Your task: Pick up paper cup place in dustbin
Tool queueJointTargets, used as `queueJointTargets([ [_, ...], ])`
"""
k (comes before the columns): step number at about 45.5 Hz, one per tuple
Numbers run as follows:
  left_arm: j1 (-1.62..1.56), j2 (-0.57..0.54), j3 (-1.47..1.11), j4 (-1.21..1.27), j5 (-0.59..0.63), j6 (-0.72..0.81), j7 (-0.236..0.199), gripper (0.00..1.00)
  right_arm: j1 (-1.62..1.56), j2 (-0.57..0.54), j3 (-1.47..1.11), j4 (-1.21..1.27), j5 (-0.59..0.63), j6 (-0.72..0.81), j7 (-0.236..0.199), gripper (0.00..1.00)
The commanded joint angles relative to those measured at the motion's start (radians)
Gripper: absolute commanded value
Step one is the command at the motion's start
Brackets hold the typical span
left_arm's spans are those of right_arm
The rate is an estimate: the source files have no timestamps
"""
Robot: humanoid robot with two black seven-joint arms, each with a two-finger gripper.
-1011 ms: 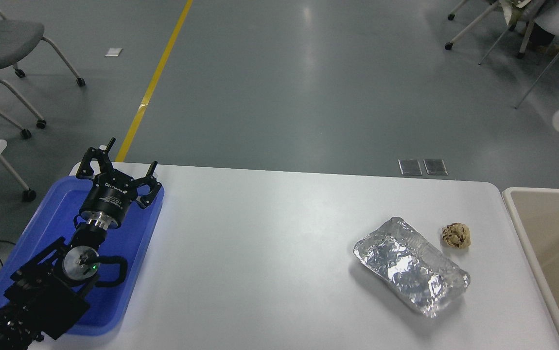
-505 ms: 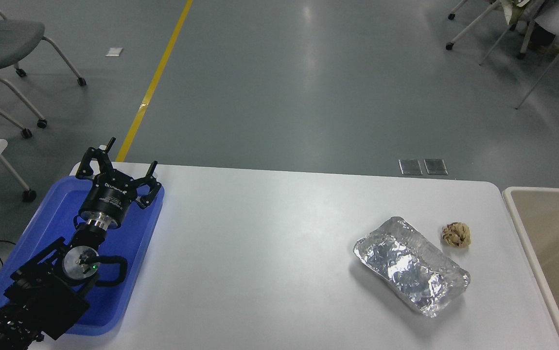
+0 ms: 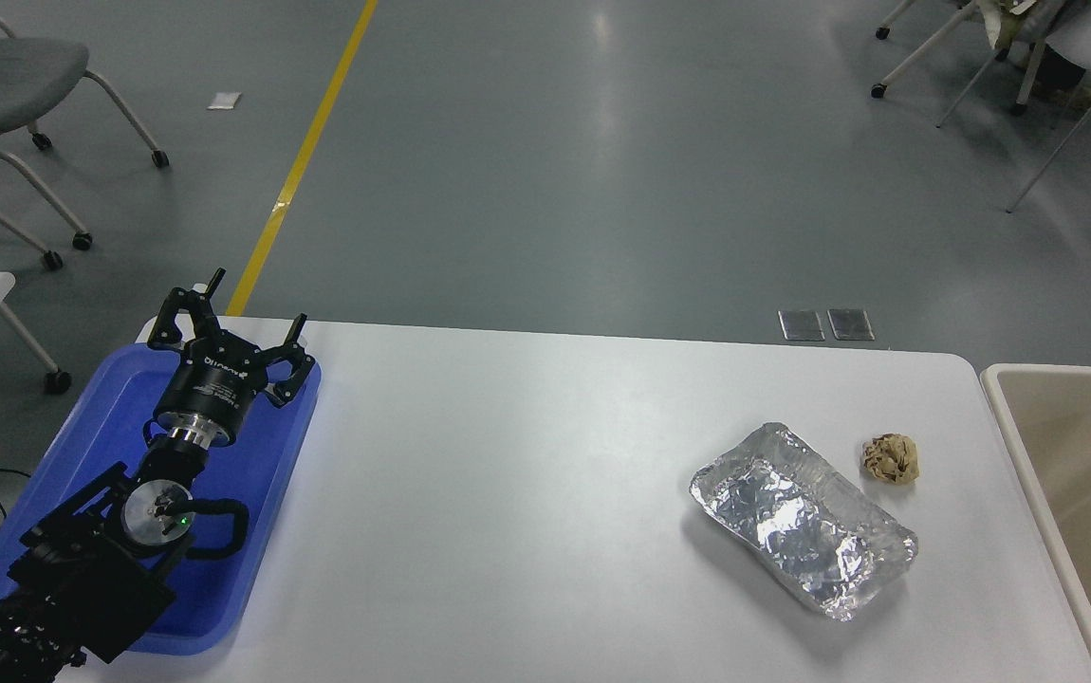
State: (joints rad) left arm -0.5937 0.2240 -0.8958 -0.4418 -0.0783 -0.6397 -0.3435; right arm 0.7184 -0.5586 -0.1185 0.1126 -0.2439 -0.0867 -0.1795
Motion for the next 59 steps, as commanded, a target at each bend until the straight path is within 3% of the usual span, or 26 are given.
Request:
queueJointTargets([
  [1,0.000,0.000,0.000,0.000,0.000,0.000,0.000,1.00,-0.089,0.062,0.063,-0.019,0.003,-0.048,0.005,0.00],
  [15,0.000,0.000,0.000,0.000,0.000,0.000,0.000,1.00,-0.111,0.083,0.063,-0.019,0.003,-0.053,0.005,0.00],
  [19,0.000,0.000,0.000,0.000,0.000,0.000,0.000,1.00,-0.111,0.089,0.053,-0.019,0.003,-0.053,0.005,0.11],
  [23,0.000,0.000,0.000,0.000,0.000,0.000,0.000,1.00,-0.113,0.097,0.050,-0.019,0.003,-0.053,0.005,0.35],
  [27,0.000,0.000,0.000,0.000,0.000,0.000,0.000,1.00,-0.123,0.098,0.048,-0.018,0.003,-0.051,0.005,0.86],
  [28,0.000,0.000,0.000,0.000,0.000,0.000,0.000,1.00,-0.125,0.098,0.048,-0.018,0.003,-0.051,0.005,0.97],
  [29,0.000,0.000,0.000,0.000,0.000,0.000,0.000,1.00,-0.125,0.098,0.048,-0.016,0.003,-0.050,0.005,1.00],
  [48,0.000,0.000,0.000,0.000,0.000,0.000,0.000,1.00,-0.067,0.065,0.034,0.028,0.003,-0.035,0.003,1.00],
  [59,0.000,0.000,0.000,0.000,0.000,0.000,0.000,1.00,0.157,-0.010,-0.237,0.196,0.003,-0.035,0.003,1.00],
])
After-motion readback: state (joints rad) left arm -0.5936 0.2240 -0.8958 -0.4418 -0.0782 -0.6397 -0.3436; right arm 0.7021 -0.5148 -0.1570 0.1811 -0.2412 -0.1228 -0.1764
